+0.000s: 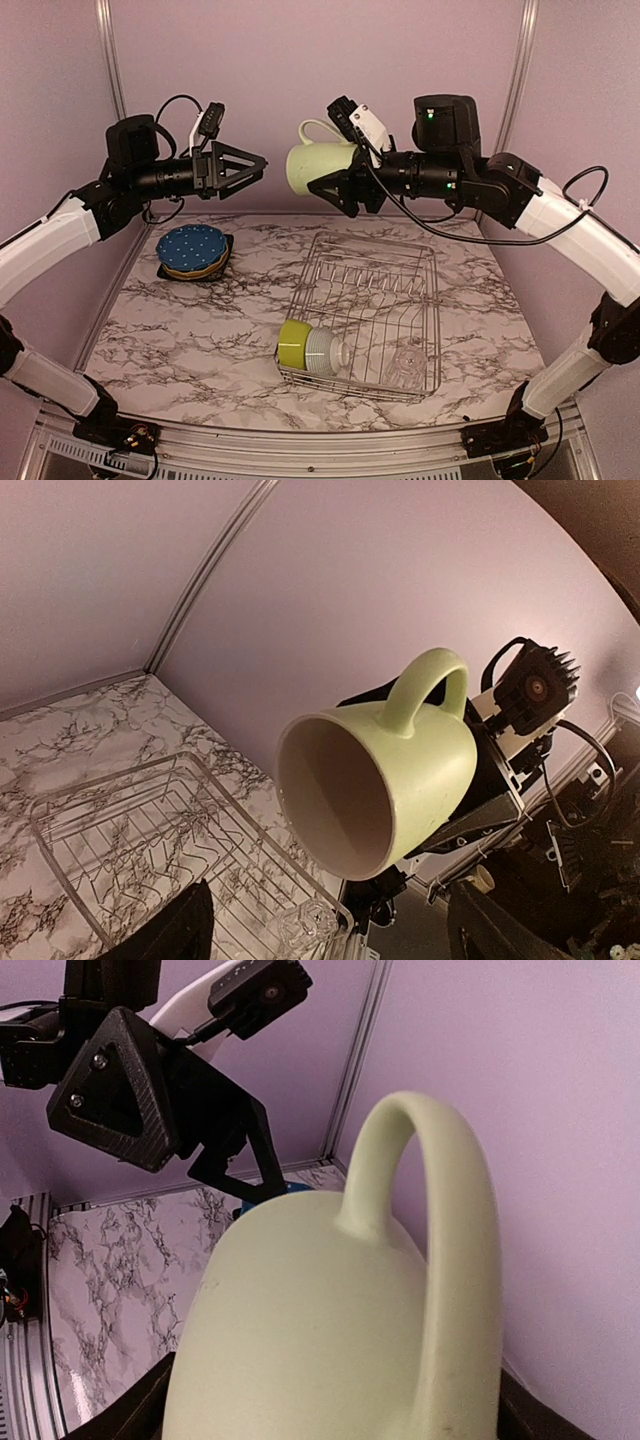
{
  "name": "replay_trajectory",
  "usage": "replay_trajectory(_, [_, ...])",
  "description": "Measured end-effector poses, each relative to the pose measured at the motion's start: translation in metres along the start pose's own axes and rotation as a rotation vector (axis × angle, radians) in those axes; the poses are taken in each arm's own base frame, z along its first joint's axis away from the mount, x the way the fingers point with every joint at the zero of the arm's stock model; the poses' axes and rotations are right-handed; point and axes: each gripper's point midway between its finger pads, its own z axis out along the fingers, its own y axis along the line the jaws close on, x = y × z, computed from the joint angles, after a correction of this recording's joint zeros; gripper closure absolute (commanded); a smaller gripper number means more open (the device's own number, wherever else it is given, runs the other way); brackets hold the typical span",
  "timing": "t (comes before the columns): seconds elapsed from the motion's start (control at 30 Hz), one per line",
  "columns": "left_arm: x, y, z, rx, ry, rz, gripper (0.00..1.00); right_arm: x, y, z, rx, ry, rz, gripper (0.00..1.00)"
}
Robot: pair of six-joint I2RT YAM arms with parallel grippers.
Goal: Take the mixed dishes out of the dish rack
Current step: Pass from the right arm to the left
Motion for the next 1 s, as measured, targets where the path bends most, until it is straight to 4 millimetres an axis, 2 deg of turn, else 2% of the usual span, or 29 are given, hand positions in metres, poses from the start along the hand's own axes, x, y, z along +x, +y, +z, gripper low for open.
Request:
replay_trajectory(0.27, [0.003, -0.042, 0.013, 0.168, 0.007, 0.073, 0.22, -0.012, 0.015, 0.0, -0.094, -0.057, 0.021, 0.44])
replay_trajectory(0.47, [0.008, -0.059, 0.021, 0.246, 0.017, 0.088, 0.31, -0.013, 0.023, 0.004, -0.141, -0.067, 0.044, 0.45])
replay_trajectory(0.7, [0.017, -0.061, 0.034, 0.284, 0.044, 0.05, 0.61, -0.017, 0.029, 0.004, -0.181, -0.088, 0.066, 0.45])
replay_trajectory(0.83, [0.015, -0.069, 0.035, 0.31, 0.034, 0.054, 0.78, -0.02, 0.032, 0.004, -0.199, -0.107, 0.074, 0.45])
replay_trajectory(1.0, [0.015, -0.081, 0.036, 0.349, 0.03, 0.052, 0.91, -0.019, 0.036, 0.005, -0.22, -0.113, 0.085, 0.45])
